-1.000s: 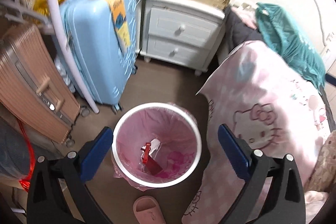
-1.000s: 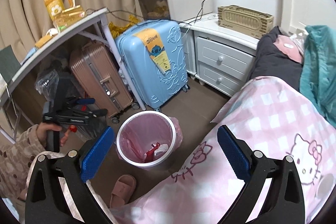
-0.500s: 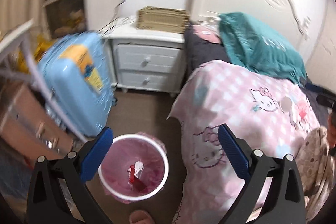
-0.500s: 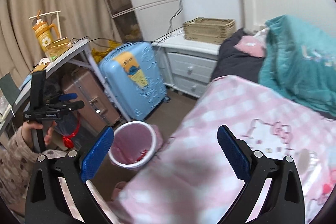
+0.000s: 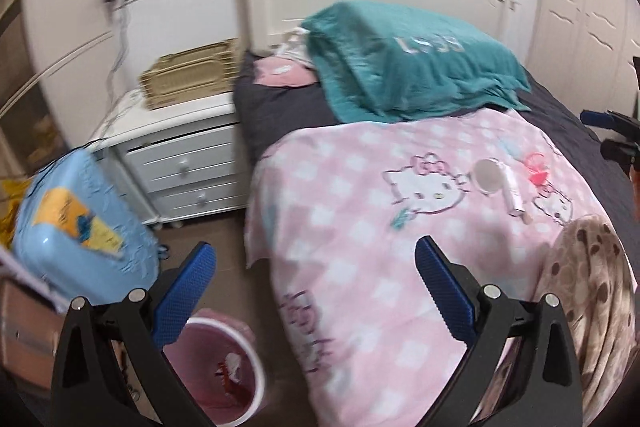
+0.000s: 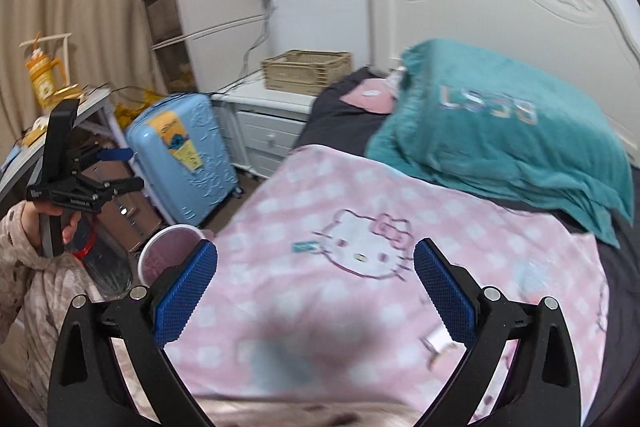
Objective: Collect trash
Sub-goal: 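Swing the right tool back toward the bed, then grasp the green-printed label strip with the left tool while the right tool grasps the white printed box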
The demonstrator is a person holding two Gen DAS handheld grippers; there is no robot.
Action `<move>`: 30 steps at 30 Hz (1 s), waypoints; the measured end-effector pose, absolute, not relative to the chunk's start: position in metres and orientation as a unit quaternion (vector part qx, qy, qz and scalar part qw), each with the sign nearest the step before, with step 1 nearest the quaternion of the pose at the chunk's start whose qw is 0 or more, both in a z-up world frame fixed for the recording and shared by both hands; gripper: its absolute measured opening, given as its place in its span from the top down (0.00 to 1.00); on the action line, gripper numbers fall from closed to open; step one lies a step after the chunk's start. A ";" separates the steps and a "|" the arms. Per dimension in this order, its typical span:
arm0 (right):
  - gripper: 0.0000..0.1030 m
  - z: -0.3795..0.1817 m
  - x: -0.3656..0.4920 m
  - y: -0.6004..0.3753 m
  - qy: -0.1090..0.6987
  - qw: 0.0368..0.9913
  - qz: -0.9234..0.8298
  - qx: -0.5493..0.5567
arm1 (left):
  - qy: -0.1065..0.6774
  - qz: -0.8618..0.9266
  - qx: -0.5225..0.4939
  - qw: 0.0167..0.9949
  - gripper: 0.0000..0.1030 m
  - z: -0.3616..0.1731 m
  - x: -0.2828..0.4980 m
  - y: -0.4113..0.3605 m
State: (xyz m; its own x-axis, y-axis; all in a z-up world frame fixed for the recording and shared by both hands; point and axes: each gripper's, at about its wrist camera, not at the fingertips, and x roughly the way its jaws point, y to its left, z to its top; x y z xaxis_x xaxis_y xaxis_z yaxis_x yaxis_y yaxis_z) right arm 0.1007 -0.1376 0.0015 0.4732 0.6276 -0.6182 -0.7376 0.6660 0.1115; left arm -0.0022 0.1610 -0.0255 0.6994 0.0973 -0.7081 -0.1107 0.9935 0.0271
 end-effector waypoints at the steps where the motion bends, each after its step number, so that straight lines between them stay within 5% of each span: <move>1: 0.07 0.000 0.105 -0.147 0.325 0.856 0.395 -0.076 | 0.386 0.051 -0.005 0.921 0.05 -0.028 0.003 0.155; 27: 0.07 -0.116 0.221 -0.280 0.470 0.824 0.298 0.103 | 0.520 -0.104 0.031 0.847 0.05 -0.167 0.173 0.071; 30: 0.07 -0.138 0.237 -0.274 0.501 0.807 0.293 0.110 | 0.536 -0.109 0.050 0.836 0.14 -0.181 0.184 0.068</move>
